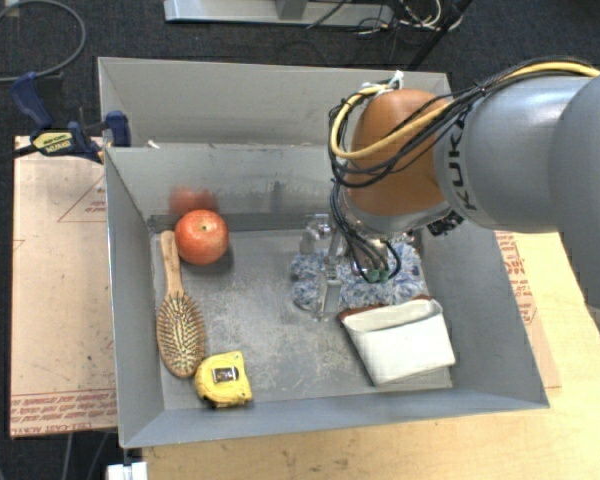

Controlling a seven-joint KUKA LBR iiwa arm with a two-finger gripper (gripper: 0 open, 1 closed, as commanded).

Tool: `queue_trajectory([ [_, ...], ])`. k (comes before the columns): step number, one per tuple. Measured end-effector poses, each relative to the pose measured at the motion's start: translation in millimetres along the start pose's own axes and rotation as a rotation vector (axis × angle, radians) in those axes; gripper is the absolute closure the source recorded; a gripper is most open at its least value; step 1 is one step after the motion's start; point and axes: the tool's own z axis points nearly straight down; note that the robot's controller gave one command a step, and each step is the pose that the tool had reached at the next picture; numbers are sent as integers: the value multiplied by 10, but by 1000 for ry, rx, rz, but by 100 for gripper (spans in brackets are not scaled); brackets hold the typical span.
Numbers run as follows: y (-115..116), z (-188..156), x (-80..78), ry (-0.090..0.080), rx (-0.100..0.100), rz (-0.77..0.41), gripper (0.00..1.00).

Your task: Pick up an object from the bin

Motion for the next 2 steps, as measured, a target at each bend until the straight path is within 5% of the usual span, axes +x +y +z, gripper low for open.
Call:
queue_trajectory([
  [1, -402, 534, -230, 3, -2, 13, 100],
  [2, -401, 534, -230, 3, -2, 13, 100],
])
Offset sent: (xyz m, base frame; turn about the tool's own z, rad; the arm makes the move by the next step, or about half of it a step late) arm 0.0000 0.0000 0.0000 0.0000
